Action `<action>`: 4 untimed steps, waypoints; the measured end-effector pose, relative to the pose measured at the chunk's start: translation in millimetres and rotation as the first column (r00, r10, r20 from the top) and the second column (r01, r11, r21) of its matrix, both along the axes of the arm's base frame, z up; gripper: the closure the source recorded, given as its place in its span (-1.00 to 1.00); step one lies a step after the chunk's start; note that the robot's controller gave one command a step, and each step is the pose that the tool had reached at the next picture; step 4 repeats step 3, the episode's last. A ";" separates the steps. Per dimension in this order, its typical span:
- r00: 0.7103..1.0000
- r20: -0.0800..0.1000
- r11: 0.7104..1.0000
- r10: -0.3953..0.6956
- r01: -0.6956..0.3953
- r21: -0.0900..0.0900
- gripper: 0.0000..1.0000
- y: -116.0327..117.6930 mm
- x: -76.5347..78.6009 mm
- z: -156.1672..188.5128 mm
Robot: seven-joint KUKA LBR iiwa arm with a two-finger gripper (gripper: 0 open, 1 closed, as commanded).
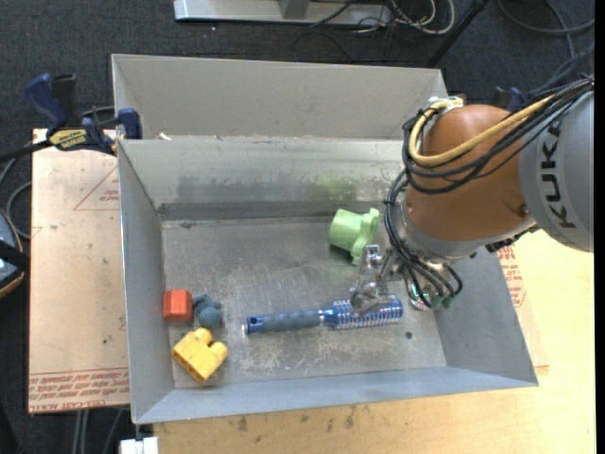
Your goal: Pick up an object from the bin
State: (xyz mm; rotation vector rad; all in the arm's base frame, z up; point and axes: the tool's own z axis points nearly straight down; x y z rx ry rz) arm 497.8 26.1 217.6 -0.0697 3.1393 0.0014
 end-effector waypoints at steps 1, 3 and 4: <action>1.000 0.000 1.000 0.004 -0.004 0.002 -1.00 -43.8 55.8 -146.7; 1.000 0.008 1.000 -0.010 0.010 -0.001 1.00 -40.7 59.4 34.8; 1.000 0.008 1.000 -0.010 0.010 -0.001 1.00 -40.7 59.4 34.8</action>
Offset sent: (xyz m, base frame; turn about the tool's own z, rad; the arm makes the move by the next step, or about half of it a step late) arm 0.0532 -0.0446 -0.1476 -0.0064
